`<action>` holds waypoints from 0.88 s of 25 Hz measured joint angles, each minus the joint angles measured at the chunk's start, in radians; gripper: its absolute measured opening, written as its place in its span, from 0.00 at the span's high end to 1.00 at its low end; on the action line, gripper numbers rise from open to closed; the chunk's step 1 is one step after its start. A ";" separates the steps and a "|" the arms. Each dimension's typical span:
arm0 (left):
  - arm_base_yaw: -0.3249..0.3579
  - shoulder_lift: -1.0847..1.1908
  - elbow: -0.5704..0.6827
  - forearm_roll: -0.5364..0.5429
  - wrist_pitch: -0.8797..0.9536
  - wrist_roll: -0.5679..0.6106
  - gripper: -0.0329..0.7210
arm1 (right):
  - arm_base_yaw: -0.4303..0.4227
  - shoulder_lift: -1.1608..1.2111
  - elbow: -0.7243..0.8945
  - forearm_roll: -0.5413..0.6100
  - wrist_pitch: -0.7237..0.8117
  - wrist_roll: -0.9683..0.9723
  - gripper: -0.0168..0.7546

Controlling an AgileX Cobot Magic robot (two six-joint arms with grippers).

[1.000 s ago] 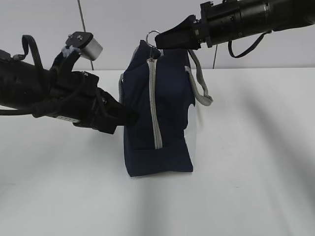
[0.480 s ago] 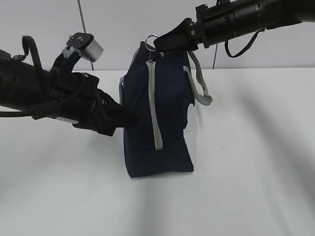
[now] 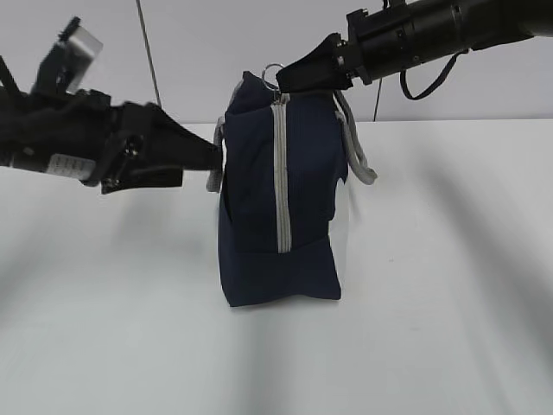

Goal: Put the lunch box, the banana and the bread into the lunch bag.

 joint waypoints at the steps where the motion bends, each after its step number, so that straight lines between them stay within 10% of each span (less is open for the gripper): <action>1: 0.021 0.000 -0.015 0.000 0.024 -0.039 0.23 | 0.000 0.000 -0.002 0.000 -0.002 0.000 1.00; 15: 0.057 0.171 -0.312 0.129 0.100 -0.623 0.30 | 0.000 -0.008 -0.002 -0.022 -0.002 0.001 1.00; 22: -0.025 0.244 -0.414 0.201 0.132 -0.724 0.34 | 0.000 -0.015 -0.002 -0.038 -0.002 0.013 1.00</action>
